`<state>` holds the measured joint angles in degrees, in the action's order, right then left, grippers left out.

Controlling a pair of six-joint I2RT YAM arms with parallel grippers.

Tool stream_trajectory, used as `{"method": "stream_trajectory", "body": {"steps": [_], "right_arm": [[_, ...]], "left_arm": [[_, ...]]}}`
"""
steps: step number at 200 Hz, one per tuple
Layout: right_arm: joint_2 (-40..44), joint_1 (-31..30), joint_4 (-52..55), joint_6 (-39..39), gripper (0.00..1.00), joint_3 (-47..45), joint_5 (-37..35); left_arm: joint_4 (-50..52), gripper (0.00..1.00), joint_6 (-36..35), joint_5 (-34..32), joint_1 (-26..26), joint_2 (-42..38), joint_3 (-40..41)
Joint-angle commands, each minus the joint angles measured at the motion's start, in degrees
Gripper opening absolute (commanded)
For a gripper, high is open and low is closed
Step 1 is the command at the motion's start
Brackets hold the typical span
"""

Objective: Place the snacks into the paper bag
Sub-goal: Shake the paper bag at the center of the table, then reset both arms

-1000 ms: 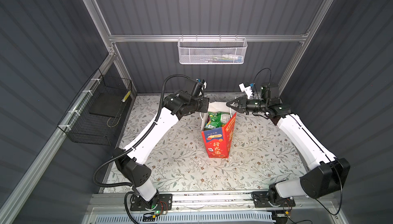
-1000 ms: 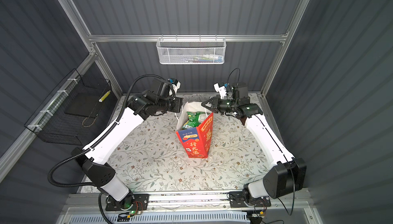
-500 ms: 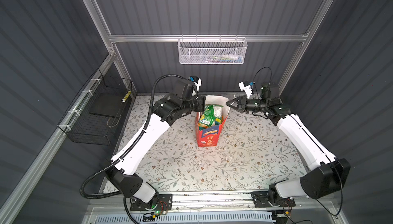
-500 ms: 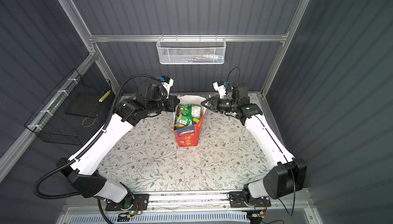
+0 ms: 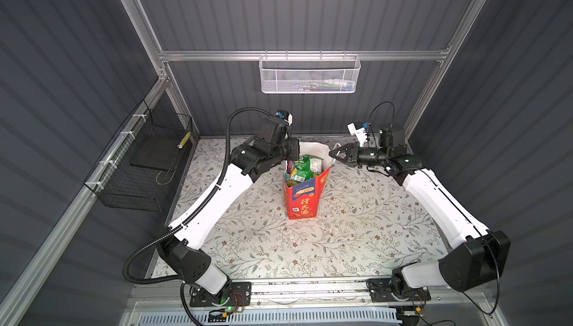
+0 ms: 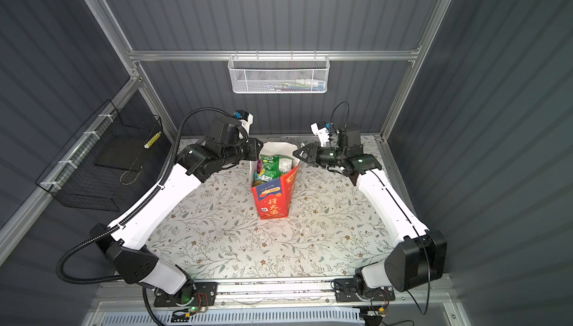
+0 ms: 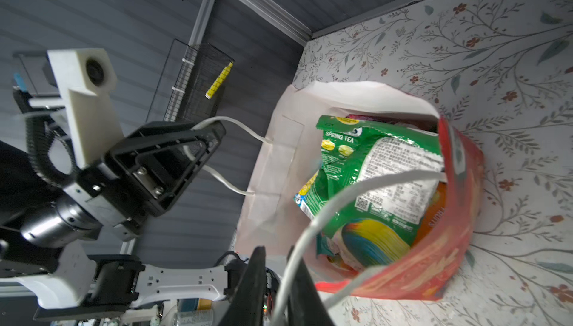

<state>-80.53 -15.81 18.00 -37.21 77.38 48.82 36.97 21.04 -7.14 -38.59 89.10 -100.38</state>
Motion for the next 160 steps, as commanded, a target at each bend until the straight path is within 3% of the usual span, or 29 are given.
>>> {"method": "stream_trajectory", "body": {"steps": [1,38,65,92,129,160], "right_arm": [[1.34,-0.07,0.2,0.89,0.3,1.56,0.22],[3.12,-0.01,-0.09,-1.32,0.59,-0.62,-3.82],[4.93,-0.01,2.59,-1.31,0.77,-1.03,-9.57],[6.22,-0.05,3.07,-1.27,0.98,-1.01,-10.48],[9.83,-0.07,4.76,0.12,0.99,-0.54,-13.13],[17.01,-0.01,9.09,3.62,0.99,-2.67,-22.74]], "left_arm": [[-2.38,0.44,-0.54,-2.13,-0.32,-2.89,1.4],[-1.24,0.8,-1.12,-4.29,-0.35,-4.43,2.14],[0.19,0.99,-2.4,-6.65,-0.35,-5.72,2.83],[1.41,1.0,-3.58,-6.73,-0.3,-6.69,3.0],[0.21,1.0,-3.96,-7.2,-0.35,-12.04,4.84],[-2.81,1.0,-2.93,-11.34,-0.35,-20.28,11.07]]}}
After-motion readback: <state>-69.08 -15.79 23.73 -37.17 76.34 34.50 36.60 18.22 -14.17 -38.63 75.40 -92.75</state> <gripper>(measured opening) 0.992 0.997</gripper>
